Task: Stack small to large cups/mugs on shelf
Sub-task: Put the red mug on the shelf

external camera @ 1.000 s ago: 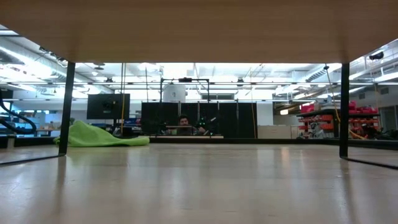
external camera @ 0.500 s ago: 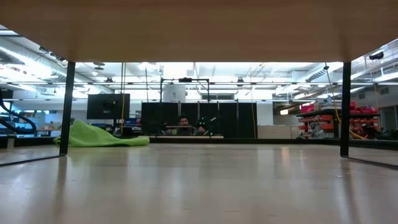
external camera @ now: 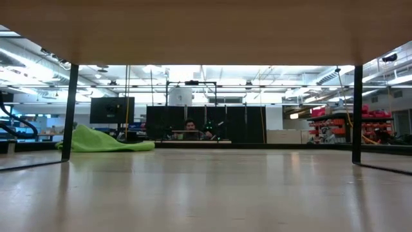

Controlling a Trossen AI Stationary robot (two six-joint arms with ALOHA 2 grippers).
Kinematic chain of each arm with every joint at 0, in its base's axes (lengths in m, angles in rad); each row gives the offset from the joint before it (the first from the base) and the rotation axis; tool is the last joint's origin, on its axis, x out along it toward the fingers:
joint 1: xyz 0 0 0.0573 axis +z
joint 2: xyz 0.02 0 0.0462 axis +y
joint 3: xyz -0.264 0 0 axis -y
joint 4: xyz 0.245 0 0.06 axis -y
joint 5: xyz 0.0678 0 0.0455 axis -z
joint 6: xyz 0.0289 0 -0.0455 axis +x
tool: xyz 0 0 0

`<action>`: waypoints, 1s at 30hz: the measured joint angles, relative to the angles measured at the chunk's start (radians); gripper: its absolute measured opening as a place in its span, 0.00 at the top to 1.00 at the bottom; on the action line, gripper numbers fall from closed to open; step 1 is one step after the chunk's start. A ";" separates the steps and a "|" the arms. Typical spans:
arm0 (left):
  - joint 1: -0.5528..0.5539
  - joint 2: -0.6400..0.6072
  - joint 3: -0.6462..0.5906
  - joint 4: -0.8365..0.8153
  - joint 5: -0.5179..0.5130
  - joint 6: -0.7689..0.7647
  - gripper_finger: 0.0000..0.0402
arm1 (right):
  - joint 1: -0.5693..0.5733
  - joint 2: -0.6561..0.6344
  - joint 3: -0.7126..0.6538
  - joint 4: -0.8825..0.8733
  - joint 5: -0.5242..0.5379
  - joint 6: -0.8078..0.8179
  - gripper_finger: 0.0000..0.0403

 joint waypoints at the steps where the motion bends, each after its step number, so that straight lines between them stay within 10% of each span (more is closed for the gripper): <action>1: -0.003 0.001 0.012 -0.005 -0.004 0.000 0.97 | 0.000 0.000 0.000 0.000 0.000 -0.003 0.78; 30: -0.002 0.044 0.026 -0.009 -0.024 0.056 0.96 | 0.000 0.001 0.000 0.001 0.000 -0.005 0.78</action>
